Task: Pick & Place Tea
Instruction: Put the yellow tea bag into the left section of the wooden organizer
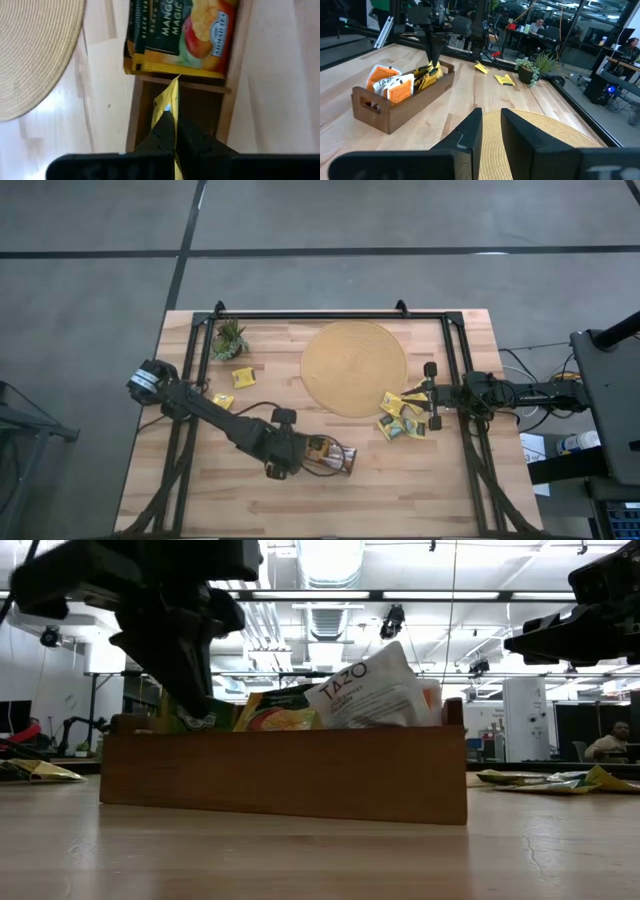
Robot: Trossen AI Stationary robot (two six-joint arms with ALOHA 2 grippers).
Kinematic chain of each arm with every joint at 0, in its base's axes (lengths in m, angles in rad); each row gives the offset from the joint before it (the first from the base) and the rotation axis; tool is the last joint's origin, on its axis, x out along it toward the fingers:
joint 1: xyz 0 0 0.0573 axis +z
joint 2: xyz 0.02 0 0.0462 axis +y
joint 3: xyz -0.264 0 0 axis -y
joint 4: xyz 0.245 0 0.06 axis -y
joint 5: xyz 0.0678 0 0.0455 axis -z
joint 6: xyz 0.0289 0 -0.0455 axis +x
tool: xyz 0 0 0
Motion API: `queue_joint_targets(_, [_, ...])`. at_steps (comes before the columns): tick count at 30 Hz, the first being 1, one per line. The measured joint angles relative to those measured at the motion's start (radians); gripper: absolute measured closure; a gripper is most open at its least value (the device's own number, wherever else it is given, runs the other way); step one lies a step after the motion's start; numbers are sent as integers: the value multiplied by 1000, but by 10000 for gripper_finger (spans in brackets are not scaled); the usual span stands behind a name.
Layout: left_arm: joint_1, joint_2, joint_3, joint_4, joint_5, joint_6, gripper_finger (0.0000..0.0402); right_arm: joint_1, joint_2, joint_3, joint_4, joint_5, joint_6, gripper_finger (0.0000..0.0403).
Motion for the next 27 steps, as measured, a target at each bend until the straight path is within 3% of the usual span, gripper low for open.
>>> queue_joint_targets(9, [31,0,0,13,153,61,401,0,0,0,0,0,0,335])
queue_joint_targets(16, [32,0,0,144,264,46,401,0,0,0,0,0,0,335])
queue_joint_targets(27, [32,0,0,231,286,-130,401,0,0,0,0,0,0,335])
